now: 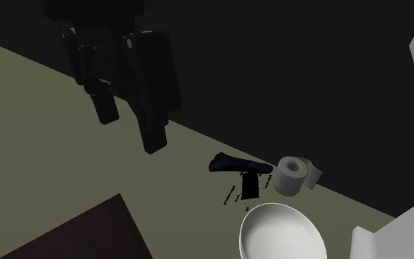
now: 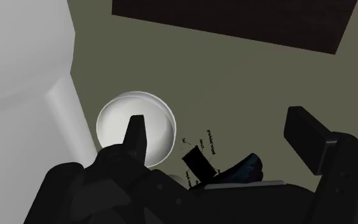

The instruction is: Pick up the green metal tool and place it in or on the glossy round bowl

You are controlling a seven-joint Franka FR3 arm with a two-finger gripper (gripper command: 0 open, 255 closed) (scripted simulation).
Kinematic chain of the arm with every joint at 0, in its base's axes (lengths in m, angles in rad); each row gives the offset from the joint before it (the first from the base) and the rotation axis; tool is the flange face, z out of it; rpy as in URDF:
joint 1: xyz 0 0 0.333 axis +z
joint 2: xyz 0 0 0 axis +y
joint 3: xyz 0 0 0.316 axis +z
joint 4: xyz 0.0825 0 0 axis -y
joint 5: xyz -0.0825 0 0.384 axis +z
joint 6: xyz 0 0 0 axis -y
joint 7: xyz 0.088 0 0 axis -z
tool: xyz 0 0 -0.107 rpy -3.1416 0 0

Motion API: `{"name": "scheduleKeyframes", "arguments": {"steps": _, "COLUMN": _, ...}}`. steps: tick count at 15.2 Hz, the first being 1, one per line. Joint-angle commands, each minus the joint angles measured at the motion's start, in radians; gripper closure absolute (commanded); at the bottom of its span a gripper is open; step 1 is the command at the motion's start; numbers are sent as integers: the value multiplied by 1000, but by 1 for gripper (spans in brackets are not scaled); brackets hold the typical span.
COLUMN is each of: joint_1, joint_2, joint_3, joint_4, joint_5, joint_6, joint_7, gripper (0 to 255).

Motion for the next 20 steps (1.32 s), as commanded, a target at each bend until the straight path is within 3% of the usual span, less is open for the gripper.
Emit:
{"name": "scheduleKeyframes", "arguments": {"steps": 1, "joint_1": 0, "joint_2": 0, "joint_3": 0, "joint_4": 0, "joint_5": 0, "joint_6": 0, "joint_7": 0, "gripper": 0}}
{"name": "scheduleKeyframes", "arguments": {"steps": 11, "joint_1": -47, "joint_2": 205, "joint_3": 136, "joint_4": -106, "joint_5": 141, "joint_6": 310, "joint_7": 379, "gripper": 0}}
{"name": "scheduleKeyframes", "arguments": {"steps": 20, "joint_1": -100, "joint_2": 516, "joint_3": 240, "joint_4": -67, "joint_5": 186, "joint_6": 602, "joint_7": 701, "gripper": 0}}
